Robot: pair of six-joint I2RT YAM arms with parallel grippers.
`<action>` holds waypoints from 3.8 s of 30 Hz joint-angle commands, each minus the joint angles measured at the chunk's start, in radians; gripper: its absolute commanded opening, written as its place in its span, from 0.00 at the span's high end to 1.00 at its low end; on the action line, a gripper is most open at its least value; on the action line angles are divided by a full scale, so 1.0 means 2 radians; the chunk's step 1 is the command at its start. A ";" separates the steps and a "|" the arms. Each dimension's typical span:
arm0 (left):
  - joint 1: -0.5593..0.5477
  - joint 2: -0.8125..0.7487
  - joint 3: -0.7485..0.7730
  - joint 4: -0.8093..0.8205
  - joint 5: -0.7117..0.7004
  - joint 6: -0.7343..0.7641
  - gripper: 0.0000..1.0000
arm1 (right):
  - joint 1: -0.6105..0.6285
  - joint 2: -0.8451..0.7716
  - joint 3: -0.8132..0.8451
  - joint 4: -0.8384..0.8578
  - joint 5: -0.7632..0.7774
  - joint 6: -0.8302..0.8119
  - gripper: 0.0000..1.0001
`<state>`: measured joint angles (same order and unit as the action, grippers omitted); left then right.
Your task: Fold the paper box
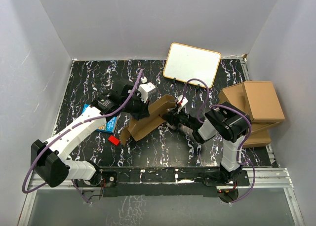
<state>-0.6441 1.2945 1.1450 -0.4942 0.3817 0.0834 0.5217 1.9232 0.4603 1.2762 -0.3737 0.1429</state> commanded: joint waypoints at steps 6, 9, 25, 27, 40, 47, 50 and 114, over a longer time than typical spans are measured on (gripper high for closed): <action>-0.001 -0.007 0.000 -0.002 0.015 -0.012 1.00 | -0.018 0.002 0.000 0.152 -0.008 0.019 0.63; -0.001 -0.004 0.000 -0.003 0.016 -0.014 1.00 | -0.021 0.003 0.005 0.158 -0.008 0.017 0.62; 0.007 0.012 0.013 -0.014 0.025 -0.020 1.00 | -0.025 0.025 0.030 0.187 -0.050 0.021 0.54; 0.009 0.011 0.011 -0.014 0.026 -0.020 1.00 | -0.026 0.026 0.031 0.189 -0.052 0.020 0.53; 0.026 0.014 0.011 -0.008 0.033 -0.031 1.00 | -0.032 0.029 0.038 0.205 -0.077 0.034 0.75; 0.035 0.010 0.018 0.002 0.024 -0.047 1.00 | -0.032 0.013 0.034 0.206 -0.096 0.026 0.92; 0.041 0.007 0.028 0.004 0.006 -0.061 1.00 | -0.032 -0.011 0.027 0.182 -0.109 0.011 0.92; 0.029 -0.147 -0.408 0.403 -0.087 -0.602 0.28 | -0.038 -0.060 0.432 -1.096 0.054 -0.331 0.82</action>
<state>-0.5667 0.9623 0.2924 0.3042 0.2432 -1.1404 0.4397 1.8153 1.2869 -0.9245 -0.2604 -0.5236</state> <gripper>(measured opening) 0.744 0.176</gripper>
